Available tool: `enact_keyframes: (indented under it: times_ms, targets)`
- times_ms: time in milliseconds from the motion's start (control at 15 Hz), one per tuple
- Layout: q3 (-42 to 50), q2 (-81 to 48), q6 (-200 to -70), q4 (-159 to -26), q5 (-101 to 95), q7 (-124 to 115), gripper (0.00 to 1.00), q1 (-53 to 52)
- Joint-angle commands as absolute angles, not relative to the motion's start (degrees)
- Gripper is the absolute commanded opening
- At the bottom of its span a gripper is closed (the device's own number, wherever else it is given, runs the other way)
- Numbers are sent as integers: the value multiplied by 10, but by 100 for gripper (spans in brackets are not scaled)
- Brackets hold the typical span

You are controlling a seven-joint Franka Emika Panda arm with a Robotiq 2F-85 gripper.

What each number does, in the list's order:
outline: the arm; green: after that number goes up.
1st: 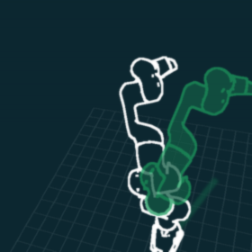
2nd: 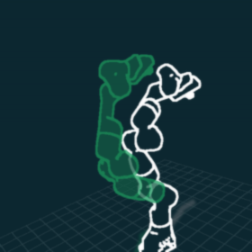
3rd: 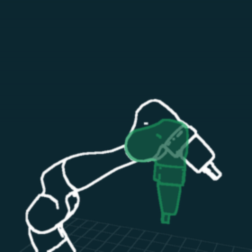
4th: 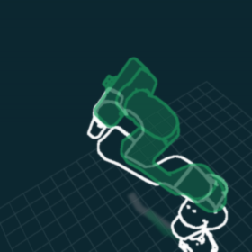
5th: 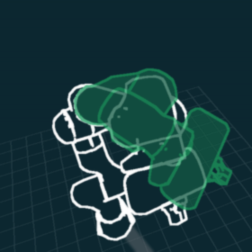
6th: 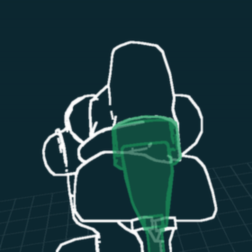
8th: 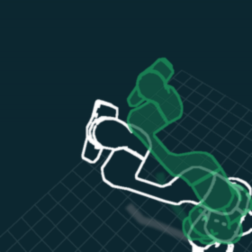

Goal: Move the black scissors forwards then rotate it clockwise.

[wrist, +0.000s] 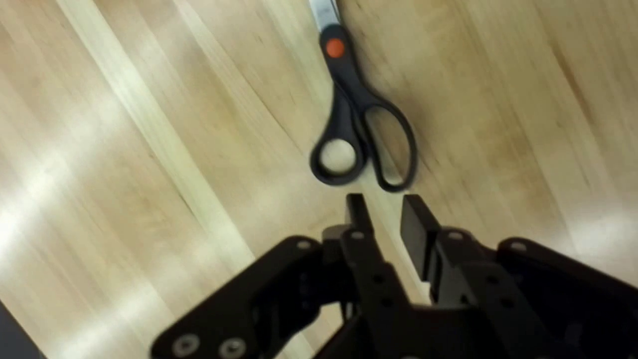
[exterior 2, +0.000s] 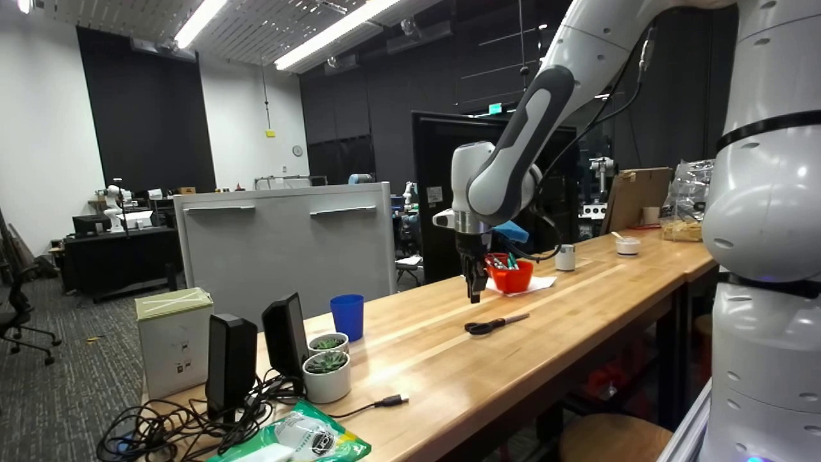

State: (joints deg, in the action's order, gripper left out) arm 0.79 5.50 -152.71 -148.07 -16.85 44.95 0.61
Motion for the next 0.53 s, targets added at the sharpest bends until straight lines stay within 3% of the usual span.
enact_keyframes:
  times_ms: [0,400,467]
  targets:
    - [-3,134,-1518,-1535,-73,487,56,-42]
    - [-29,190,-1534,-1562,-84,272,98,-48]
    - [-29,197,-1537,-1568,-86,238,100,-46]
